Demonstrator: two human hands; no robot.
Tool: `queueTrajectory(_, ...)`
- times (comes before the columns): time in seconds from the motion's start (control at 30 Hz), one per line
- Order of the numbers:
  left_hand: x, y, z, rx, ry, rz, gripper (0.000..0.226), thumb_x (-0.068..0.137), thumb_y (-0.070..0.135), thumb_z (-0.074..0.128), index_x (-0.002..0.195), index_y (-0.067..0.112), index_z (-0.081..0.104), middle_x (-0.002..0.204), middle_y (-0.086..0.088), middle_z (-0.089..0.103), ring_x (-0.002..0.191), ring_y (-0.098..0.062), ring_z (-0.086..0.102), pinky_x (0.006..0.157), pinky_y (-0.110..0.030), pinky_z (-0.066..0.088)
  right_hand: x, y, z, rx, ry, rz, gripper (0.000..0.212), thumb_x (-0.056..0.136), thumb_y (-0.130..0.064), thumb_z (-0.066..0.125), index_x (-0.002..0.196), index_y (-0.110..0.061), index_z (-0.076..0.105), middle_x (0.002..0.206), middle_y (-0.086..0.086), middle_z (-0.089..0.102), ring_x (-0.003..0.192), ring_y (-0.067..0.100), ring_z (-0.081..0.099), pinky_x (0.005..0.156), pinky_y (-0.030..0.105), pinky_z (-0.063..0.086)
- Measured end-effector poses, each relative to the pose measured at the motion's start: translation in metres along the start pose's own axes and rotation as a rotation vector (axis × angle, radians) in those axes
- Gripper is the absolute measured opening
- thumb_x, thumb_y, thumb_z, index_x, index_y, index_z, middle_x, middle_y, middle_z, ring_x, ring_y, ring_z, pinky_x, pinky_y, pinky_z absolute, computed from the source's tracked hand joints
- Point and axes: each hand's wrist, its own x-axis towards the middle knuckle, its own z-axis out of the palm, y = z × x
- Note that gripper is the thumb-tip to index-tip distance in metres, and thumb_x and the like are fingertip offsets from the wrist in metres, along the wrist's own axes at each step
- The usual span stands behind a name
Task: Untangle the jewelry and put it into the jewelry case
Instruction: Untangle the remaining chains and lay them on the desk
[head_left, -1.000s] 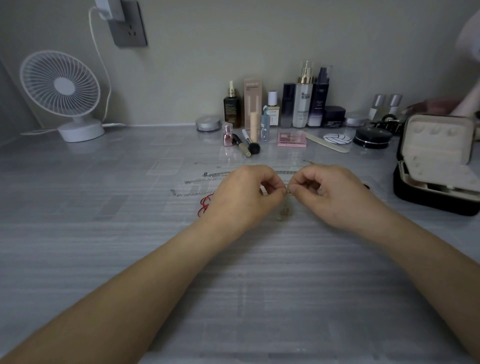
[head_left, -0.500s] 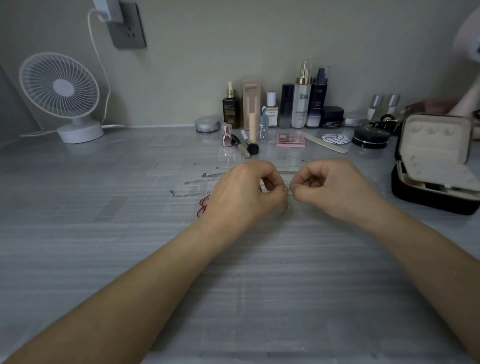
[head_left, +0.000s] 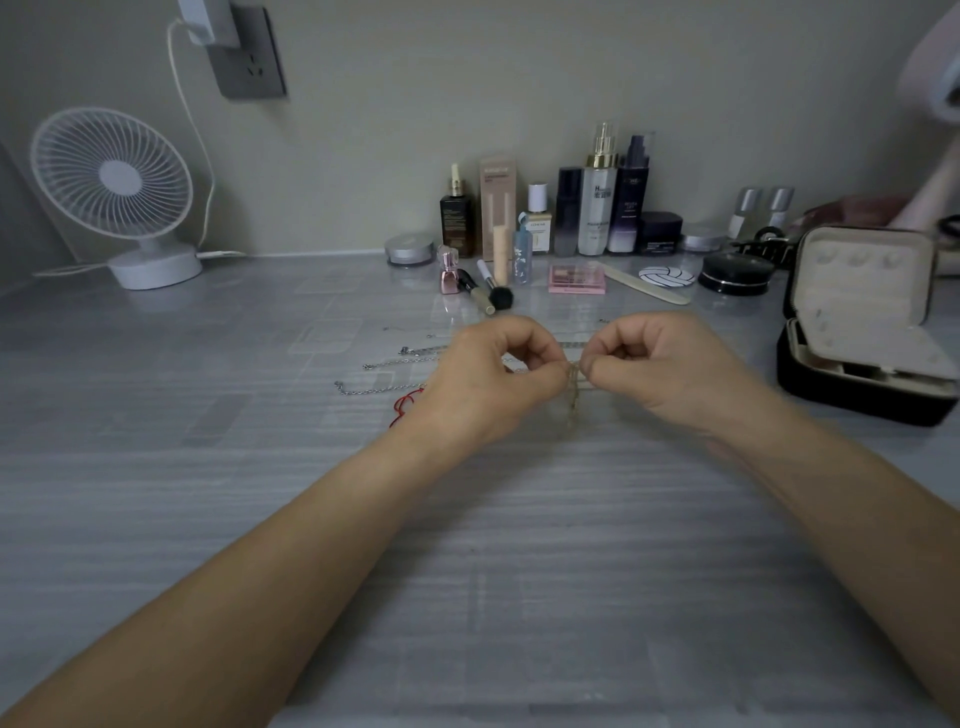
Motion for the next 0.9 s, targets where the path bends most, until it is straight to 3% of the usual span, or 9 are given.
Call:
queueTrajectory(0.27, 0.001, 0.000, -0.003, -0.153, 0.060, -0.083, 0.020, 0.082, 0.003, 0.061, 0.068, 0.016, 0.058, 0.061, 0.006, 0.050, 0.044, -0.001, 0.043, 0.039, -0.010, 0.030, -0.003, -0.005, 0.000, -0.018, -0.033, -0.005, 0.017, 0.072, -0.001, 0.068, 0.063, -0.015, 0.065, 0.053, -0.008, 0.054, 0.042, -0.003, 0.044, 0.046, 0.006, 0.036)
queueTrajectory(0.37, 0.005, -0.004, -0.010, -0.257, 0.121, -0.180, 0.022, 0.084, 0.006, 0.059, 0.067, 0.019, 0.056, 0.065, 0.003, 0.054, 0.051, -0.009, 0.046, 0.039, -0.016, 0.029, -0.003, -0.003, -0.003, -0.024, -0.030, 0.006, 0.019, 0.072, -0.001, 0.068, 0.062, -0.016, 0.064, 0.051, -0.011, 0.056, 0.043, -0.004, 0.045, 0.046, 0.006, 0.036)
queueTrajectory(0.6, 0.007, -0.004, -0.012, -0.348, 0.104, -0.266, 0.016, 0.083, 0.009, 0.060, 0.071, 0.019, 0.058, 0.074, 0.003, 0.066, 0.052, -0.008, 0.049, 0.043, -0.020, 0.031, -0.001, -0.001, -0.003, -0.003, -0.032, 0.015, 0.018, 0.074, -0.005, 0.068, 0.062, -0.019, 0.064, 0.045, -0.017, 0.055, 0.043, -0.005, 0.046, 0.046, 0.005, 0.035)
queueTrajectory(0.77, 0.007, -0.007, -0.011, -0.366, 0.082, -0.288, 0.016, 0.084, 0.007, 0.058, 0.071, 0.017, 0.056, 0.072, 0.003, 0.069, 0.051, -0.008, 0.048, 0.043, -0.021, 0.031, 0.001, 0.001, -0.004, 0.252, 0.046, 0.064, 0.023, 0.076, 0.001, 0.061, 0.062, -0.017, 0.062, 0.051, -0.010, 0.054, 0.049, 0.000, 0.045, 0.045, 0.011, 0.035)
queueTrajectory(0.9, 0.007, -0.007, -0.008, -0.337, 0.074, -0.326, 0.016, 0.084, 0.007, 0.059, 0.071, 0.016, 0.055, 0.072, 0.003, 0.068, 0.050, -0.008, 0.047, 0.043, -0.021, 0.030, 0.003, 0.001, -0.004, 0.414, 0.013, 0.084, 0.025, 0.078, 0.009, 0.056, 0.063, -0.011, 0.061, 0.058, 0.000, 0.055, 0.055, 0.005, 0.046, 0.046, 0.014, 0.033)
